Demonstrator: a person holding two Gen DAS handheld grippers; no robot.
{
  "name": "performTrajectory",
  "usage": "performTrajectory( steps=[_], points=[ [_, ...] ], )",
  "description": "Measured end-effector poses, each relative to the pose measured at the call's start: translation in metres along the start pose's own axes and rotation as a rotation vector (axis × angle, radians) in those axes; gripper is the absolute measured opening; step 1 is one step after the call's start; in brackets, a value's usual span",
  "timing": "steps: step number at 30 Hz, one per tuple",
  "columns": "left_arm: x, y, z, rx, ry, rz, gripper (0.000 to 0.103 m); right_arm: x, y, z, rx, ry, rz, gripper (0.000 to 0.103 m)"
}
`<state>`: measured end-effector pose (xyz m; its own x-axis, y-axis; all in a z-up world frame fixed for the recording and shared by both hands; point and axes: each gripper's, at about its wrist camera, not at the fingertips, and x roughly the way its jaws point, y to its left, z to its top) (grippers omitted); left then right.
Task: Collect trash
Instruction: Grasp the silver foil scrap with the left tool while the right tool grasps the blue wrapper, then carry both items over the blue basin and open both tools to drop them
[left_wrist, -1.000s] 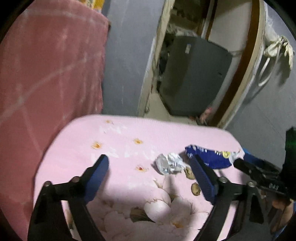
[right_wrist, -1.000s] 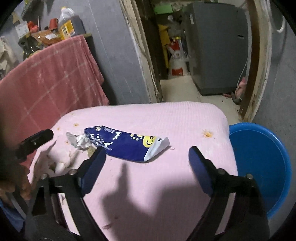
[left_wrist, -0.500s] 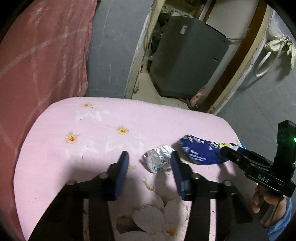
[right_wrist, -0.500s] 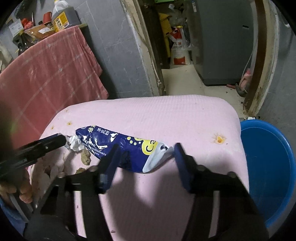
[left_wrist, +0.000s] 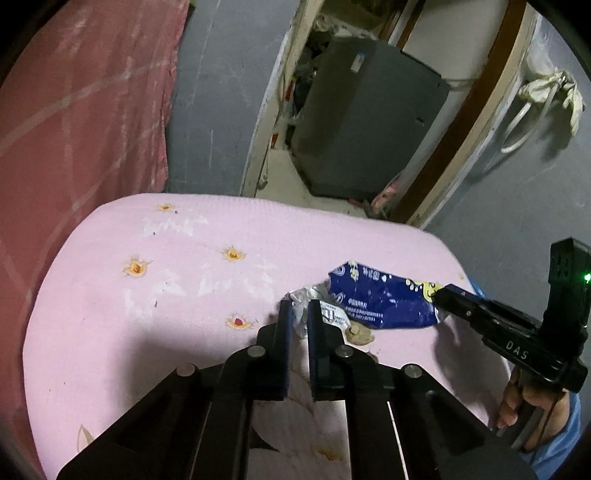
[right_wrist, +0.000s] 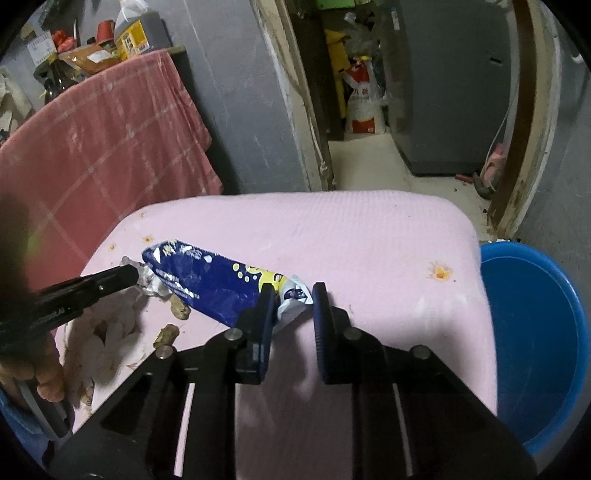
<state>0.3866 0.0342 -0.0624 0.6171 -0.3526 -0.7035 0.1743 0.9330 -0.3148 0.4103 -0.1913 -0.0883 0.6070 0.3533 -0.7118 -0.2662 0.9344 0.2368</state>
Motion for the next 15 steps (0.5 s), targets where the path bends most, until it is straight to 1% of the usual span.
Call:
performTrajectory(
  steps=[5, 9, 12, 15],
  points=[
    [-0.01, -0.003, -0.001, -0.004, -0.042, 0.0, 0.003, -0.02, 0.0, -0.005, 0.004, -0.077, -0.011, 0.017],
    [-0.019, -0.012, 0.0, 0.017, -0.076, 0.012, 0.003, -0.039, -0.003, -0.008, 0.017, -0.149, -0.015, 0.017],
    [-0.027, -0.021, 0.003, 0.029, -0.106, 0.007, 0.003, -0.061, -0.01, -0.013, 0.07, -0.222, 0.014, 0.017],
    [-0.035, -0.034, 0.007, 0.043, -0.146, -0.019, 0.003, -0.08, -0.017, -0.015, 0.106, -0.284, 0.015, 0.017]
  ],
)
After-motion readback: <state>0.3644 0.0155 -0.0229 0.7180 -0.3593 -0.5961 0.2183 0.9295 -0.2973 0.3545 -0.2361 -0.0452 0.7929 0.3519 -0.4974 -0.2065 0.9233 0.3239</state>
